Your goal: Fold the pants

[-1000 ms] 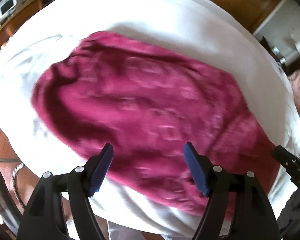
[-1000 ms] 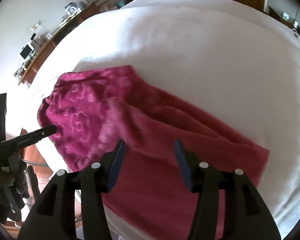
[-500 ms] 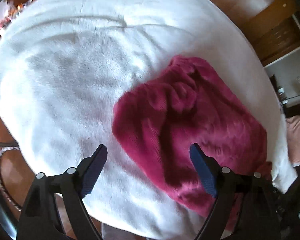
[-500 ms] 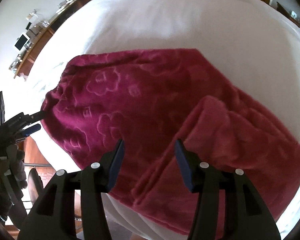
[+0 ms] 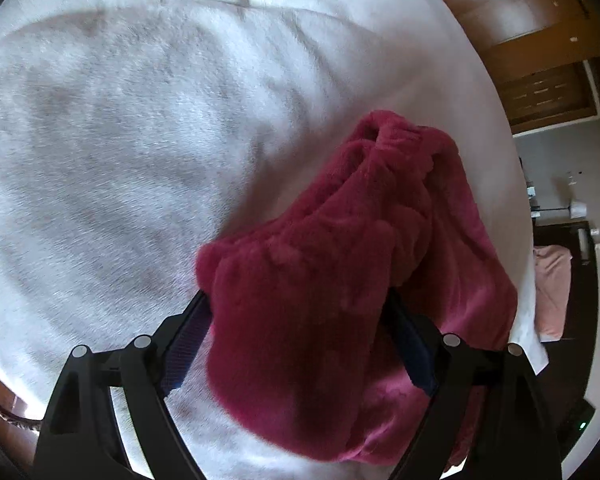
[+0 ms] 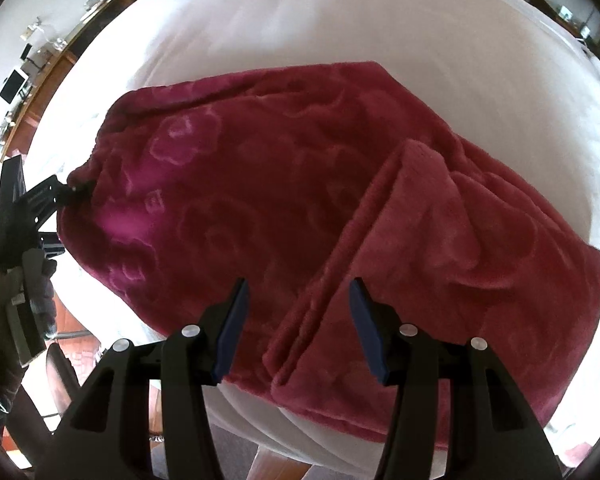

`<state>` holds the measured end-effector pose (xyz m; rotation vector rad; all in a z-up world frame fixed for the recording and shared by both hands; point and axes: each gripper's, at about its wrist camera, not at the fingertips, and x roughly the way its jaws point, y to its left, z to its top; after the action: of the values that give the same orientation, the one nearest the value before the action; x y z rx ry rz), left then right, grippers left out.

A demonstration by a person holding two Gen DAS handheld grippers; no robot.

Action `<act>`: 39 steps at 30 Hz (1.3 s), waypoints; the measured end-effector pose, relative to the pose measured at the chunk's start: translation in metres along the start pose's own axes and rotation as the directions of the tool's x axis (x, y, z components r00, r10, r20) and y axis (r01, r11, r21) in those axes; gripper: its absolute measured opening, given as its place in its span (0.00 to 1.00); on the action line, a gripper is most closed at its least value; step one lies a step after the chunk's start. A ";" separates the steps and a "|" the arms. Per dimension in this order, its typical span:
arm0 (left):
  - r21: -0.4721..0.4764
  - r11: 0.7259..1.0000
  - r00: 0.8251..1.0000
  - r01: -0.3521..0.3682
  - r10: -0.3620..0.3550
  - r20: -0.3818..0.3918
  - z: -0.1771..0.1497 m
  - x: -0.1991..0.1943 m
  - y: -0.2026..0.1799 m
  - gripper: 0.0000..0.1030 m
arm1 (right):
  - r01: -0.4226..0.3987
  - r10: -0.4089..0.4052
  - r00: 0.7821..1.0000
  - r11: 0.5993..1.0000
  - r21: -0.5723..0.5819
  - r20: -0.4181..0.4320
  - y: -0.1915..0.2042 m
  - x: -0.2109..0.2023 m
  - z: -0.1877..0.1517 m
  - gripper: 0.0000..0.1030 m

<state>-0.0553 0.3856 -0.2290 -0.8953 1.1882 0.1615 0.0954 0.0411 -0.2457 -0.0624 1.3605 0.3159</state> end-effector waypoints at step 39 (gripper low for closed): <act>0.673 0.733 0.967 -0.099 -0.088 0.238 -0.211 -0.062 -0.374 0.20 | -0.100 0.071 0.987 0.974 0.202 0.146 -0.195 -0.083 -0.088 0.51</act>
<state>-0.0304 0.0179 -0.0004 -0.2003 0.8964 -0.1566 0.0482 -0.1805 -0.2116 0.1912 1.2536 0.2436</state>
